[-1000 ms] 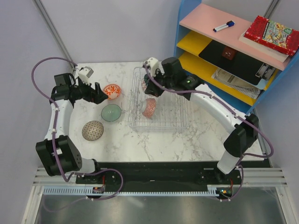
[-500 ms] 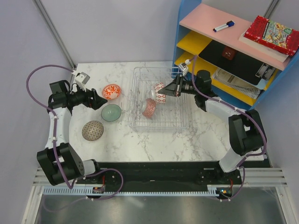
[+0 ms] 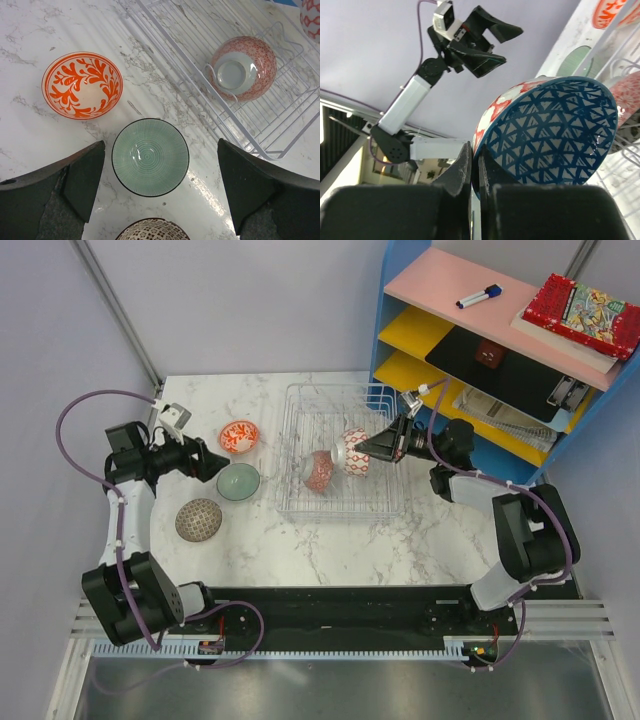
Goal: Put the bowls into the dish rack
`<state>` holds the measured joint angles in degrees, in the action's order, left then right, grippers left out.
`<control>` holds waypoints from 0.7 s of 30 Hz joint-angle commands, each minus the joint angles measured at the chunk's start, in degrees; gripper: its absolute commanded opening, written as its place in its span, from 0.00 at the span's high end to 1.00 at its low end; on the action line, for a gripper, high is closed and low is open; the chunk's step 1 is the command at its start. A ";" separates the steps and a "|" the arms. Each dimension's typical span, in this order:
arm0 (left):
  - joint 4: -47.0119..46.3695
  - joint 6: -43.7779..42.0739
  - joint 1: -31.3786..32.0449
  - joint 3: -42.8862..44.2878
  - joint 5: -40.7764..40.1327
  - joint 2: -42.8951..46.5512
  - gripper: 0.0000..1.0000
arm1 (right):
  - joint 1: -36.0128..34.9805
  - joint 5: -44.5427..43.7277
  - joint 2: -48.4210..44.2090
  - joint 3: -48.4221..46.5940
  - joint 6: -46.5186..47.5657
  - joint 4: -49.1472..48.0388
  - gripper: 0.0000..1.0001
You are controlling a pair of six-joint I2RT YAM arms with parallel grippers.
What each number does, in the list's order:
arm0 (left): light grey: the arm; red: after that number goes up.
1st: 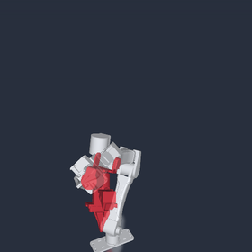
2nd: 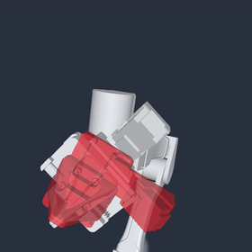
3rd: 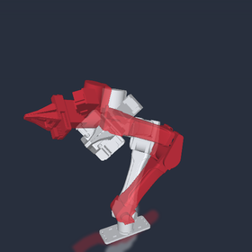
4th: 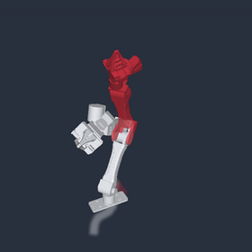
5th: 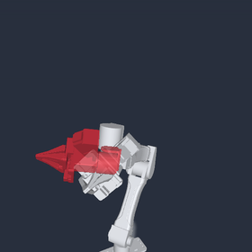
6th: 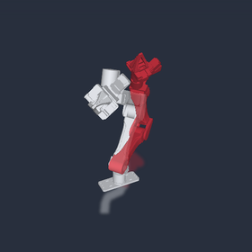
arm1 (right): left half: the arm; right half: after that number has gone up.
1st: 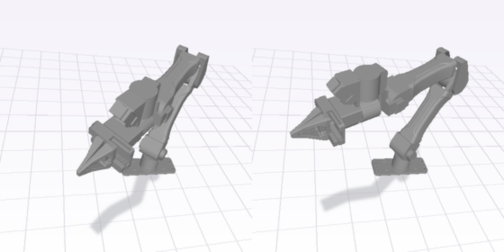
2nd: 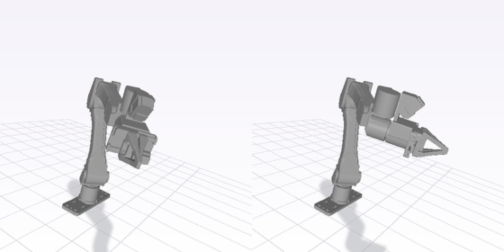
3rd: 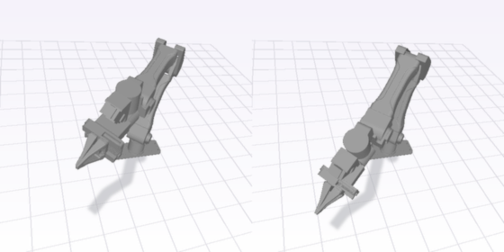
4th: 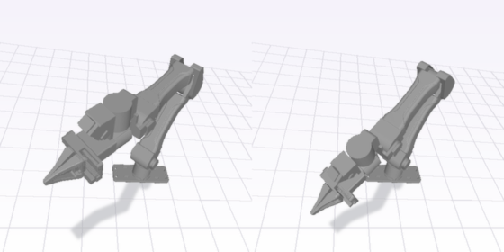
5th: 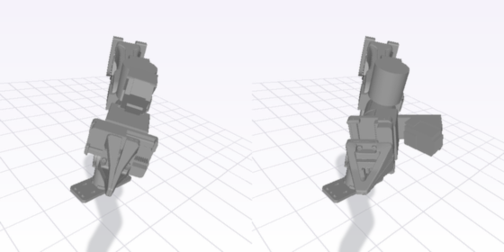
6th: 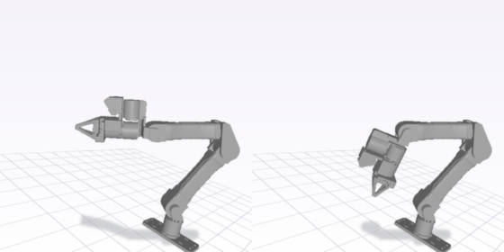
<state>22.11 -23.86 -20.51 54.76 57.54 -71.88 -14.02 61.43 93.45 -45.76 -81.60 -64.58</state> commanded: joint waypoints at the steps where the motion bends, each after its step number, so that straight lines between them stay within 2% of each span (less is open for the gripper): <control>1: -3.56 1.27 -0.58 -1.67 2.40 2.88 0.00 | 0.22 -3.94 -7.39 0.05 14.16 9.95 1.00; 10: -4.97 2.06 -0.67 -2.99 2.23 4.02 0.00 | 0.49 -8.69 -5.65 1.37 16.13 14.48 1.00; 21: -5.67 2.41 -0.67 -3.79 2.23 4.02 0.00 | 0.57 -9.57 -0.29 2.78 12.70 9.56 1.00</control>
<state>19.05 -22.74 -20.88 51.29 57.76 -69.23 -13.69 52.95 92.66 -43.18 -68.14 -48.90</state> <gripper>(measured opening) 0.994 0.076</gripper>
